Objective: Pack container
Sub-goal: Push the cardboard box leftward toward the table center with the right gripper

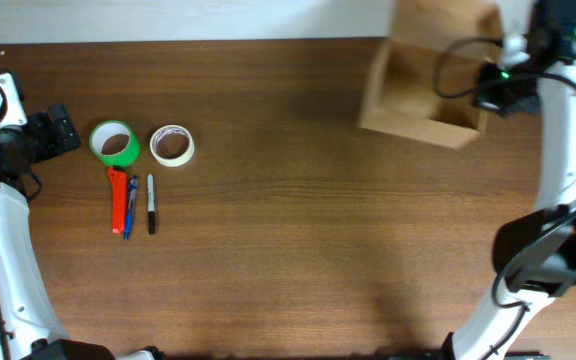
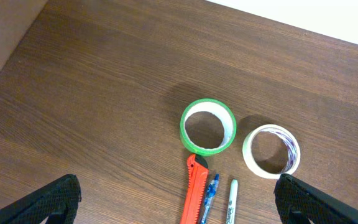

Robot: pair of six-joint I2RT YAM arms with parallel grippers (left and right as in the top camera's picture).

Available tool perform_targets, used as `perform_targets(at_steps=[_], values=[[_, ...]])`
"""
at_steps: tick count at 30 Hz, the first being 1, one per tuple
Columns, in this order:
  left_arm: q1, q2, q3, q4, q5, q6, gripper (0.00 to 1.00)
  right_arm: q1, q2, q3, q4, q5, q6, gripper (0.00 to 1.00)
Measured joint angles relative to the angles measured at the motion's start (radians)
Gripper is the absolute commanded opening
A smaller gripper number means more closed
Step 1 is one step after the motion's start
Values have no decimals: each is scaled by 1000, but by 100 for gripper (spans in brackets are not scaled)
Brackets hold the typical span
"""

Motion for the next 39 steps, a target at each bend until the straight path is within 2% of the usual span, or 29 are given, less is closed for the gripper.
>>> perform_targets(at_steps=[5,11,15,22,27,39], values=[[0,0,0,0,0,0,100,193,-8,51,-3,-5,84,4],[0,0,0,0,0,0,100,410,-8,51,-12,39,73,4],[0,0,0,0,0,0,100,504,-8,51,-18,66,146,4],[0,0,0,0,0,0,99,552,29,51,-50,85,288,4],[0,0,0,0,0,0,99,604,128,48,-37,87,390,4],[0,0,0,0,0,0,100,624,190,37,29,86,415,3]])
